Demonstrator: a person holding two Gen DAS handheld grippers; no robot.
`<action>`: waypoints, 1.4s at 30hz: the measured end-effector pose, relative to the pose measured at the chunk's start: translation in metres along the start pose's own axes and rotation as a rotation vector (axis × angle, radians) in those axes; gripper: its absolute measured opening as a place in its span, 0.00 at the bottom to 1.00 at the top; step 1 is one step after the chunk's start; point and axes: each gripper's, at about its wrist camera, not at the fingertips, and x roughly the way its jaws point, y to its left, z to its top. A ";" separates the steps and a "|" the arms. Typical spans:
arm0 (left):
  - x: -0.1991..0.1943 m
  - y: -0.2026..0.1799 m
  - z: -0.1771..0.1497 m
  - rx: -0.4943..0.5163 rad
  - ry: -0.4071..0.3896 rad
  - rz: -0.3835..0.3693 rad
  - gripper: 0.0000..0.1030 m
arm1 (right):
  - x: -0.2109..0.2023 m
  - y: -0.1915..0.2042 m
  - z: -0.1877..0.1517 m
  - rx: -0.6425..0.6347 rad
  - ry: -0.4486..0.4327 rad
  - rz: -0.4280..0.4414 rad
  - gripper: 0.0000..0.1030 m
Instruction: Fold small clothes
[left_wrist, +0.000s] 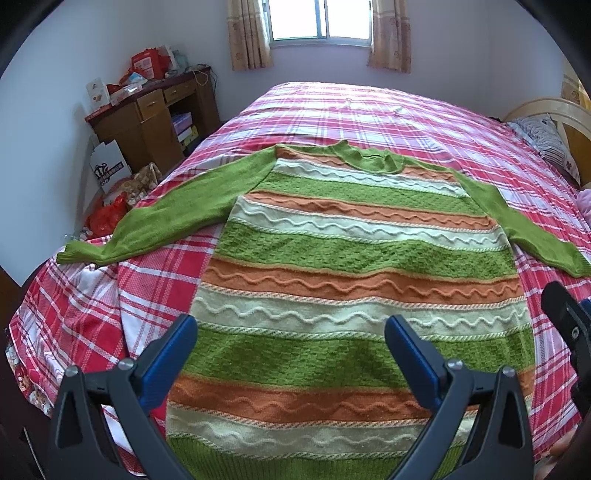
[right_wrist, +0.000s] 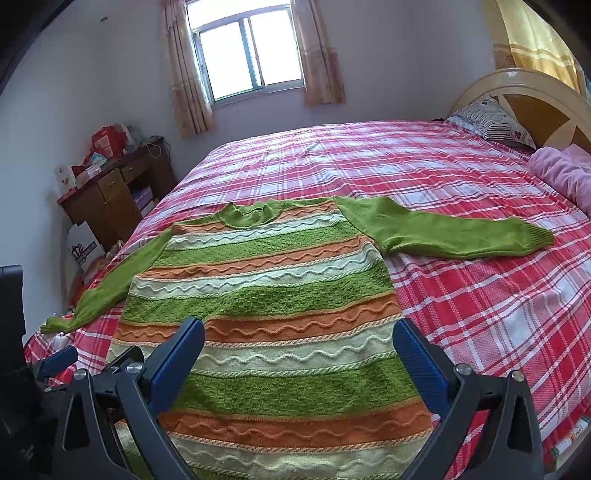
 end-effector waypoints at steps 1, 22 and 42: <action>0.000 0.000 0.000 0.000 0.001 0.000 1.00 | 0.001 0.000 0.000 0.000 0.001 0.001 0.99; 0.000 0.002 0.000 -0.007 0.006 -0.007 1.00 | 0.002 0.001 0.000 -0.001 0.003 0.002 0.99; -0.005 0.006 0.004 -0.021 -0.011 -0.046 1.00 | 0.010 0.008 -0.005 -0.061 0.003 -0.094 0.99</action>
